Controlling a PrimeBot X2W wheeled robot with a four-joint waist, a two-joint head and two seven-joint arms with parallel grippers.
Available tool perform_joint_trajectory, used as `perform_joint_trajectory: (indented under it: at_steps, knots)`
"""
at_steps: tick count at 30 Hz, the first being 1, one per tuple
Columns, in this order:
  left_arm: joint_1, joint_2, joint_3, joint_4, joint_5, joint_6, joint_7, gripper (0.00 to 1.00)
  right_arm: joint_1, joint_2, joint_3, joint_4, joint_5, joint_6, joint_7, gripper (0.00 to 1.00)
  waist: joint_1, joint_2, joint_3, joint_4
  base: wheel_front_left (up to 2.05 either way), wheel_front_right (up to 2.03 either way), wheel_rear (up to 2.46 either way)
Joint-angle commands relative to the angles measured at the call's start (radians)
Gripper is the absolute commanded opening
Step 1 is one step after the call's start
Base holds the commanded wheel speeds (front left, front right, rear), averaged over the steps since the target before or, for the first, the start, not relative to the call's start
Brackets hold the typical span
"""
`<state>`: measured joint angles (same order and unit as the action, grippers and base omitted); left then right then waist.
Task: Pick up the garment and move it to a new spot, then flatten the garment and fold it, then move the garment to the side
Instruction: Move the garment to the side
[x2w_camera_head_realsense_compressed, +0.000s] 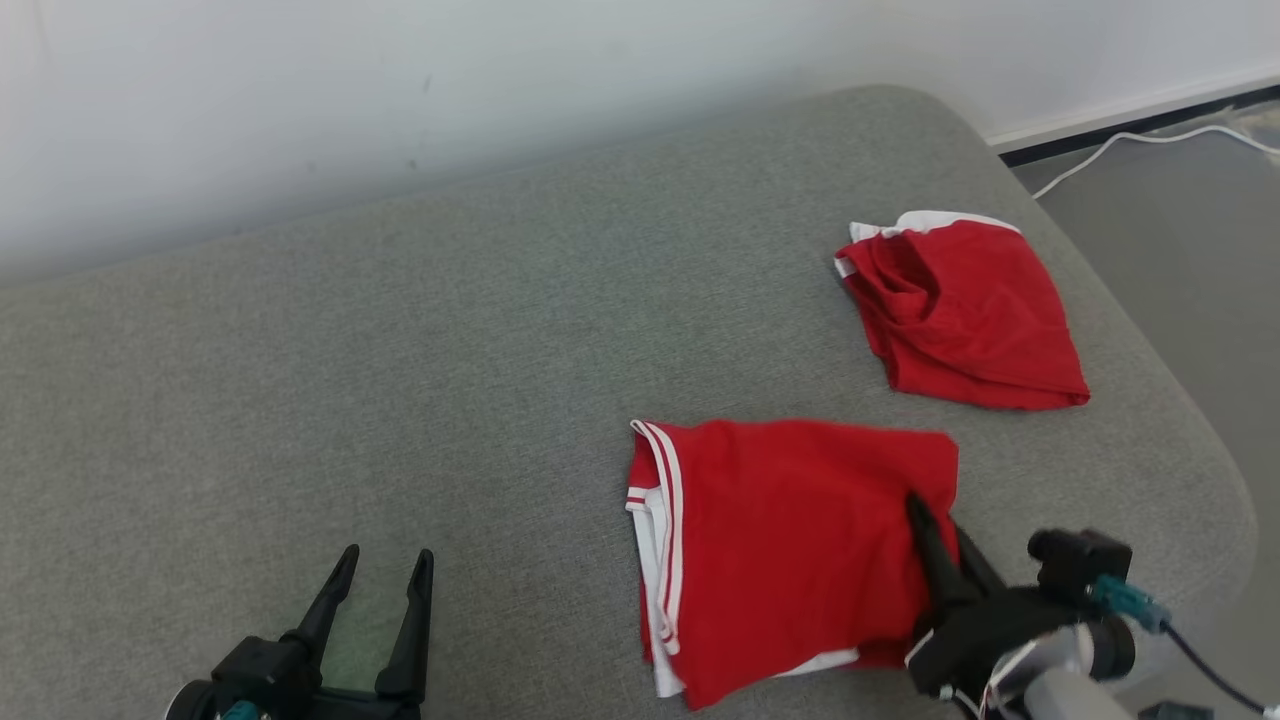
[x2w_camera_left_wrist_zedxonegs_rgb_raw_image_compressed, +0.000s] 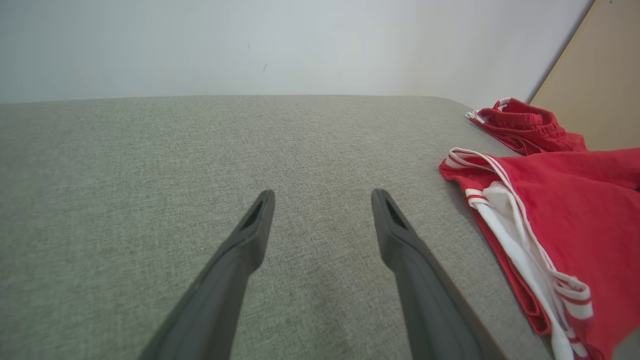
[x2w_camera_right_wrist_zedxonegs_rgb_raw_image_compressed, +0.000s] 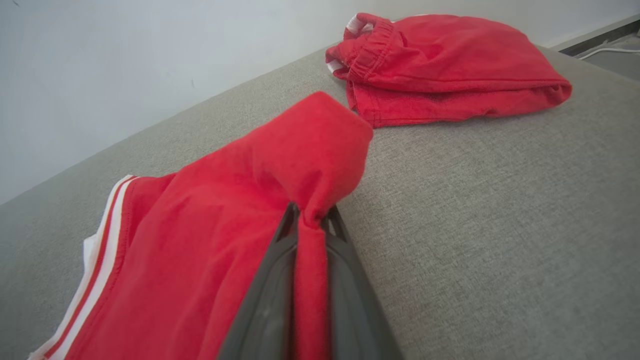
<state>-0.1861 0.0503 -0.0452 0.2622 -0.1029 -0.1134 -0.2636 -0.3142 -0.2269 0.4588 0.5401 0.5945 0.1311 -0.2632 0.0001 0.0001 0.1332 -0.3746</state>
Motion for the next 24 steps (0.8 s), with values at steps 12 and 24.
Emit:
perform_joint_trajectory:
  at_steps: [12,24]
  knots:
    - [-0.041,0.001,-0.015,-0.007,-0.006,-0.006,-0.001,1.0,-0.258,-0.159,-0.059,-0.007,-0.107,-0.001,-0.001,0.0,-0.0001,-0.0001,0.072,0.092,0.0,0.0,0.0]
    - [-0.061,0.001,-0.029,-0.018,0.008,-0.002,-0.001,1.0,-0.417,-0.352,-0.085,0.144,-0.115,-0.001,-0.001,0.0,-0.0001,-0.0001,0.103,0.179,0.0,0.0,0.0]
